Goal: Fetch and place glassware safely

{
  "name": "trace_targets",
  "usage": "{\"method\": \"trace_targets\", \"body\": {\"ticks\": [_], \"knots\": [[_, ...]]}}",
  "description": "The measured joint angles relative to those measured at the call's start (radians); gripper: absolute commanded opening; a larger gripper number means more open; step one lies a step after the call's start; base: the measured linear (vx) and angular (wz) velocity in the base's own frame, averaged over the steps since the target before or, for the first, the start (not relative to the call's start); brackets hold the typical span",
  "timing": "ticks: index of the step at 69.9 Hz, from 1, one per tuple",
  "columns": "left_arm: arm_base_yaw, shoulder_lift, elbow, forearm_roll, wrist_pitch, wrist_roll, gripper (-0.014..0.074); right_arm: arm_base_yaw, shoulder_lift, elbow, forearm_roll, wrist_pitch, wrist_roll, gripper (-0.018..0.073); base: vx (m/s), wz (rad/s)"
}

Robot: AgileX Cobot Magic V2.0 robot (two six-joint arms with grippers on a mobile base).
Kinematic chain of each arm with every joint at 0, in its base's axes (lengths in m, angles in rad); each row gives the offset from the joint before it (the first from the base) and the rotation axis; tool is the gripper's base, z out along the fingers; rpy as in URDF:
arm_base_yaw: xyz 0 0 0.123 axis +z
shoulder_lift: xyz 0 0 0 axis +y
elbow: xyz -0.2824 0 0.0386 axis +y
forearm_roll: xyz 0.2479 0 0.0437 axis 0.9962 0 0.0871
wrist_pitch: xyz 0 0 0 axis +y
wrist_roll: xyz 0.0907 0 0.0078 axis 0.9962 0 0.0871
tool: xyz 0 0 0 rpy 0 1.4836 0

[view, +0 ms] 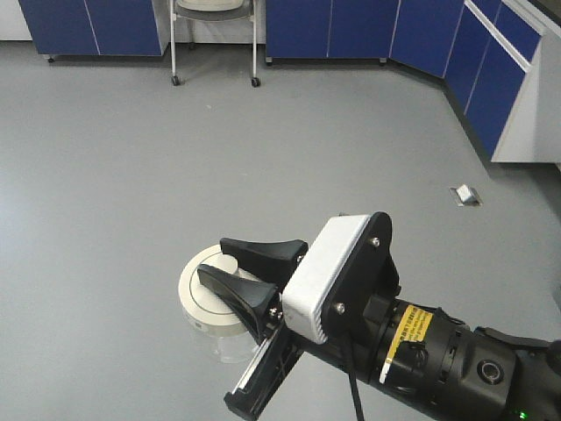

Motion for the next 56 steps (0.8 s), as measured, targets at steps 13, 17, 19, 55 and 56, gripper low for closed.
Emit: {"method": "trace_targets", "body": {"ticks": [13, 17, 19, 55, 56], "knots": [[0.000, 0.000, 0.000, 0.000, 0.000, 0.000, -0.0007, 0.000, 0.000, 0.000, 0.000, 0.000, 0.000, -0.0003, 0.53, 0.09], [0.000, 0.000, 0.000, 0.000, 0.000, 0.000, -0.0007, 0.000, 0.000, 0.000, 0.000, 0.000, 0.000, -0.0003, 0.53, 0.06], [0.000, 0.000, 0.000, 0.000, 0.000, 0.000, -0.0007, 0.000, 0.000, 0.000, 0.000, 0.000, 0.000, -0.0003, 0.53, 0.04], [0.000, 0.000, 0.000, 0.000, 0.000, 0.000, -0.0007, 0.000, 0.000, 0.000, 0.000, 0.000, 0.000, -0.0003, 0.54, -0.03], [0.000, 0.000, 0.000, 0.000, 0.000, 0.000, -0.0007, 0.000, 0.000, 0.000, 0.000, 0.000, 0.000, -0.0003, 0.54, -0.03]]}}
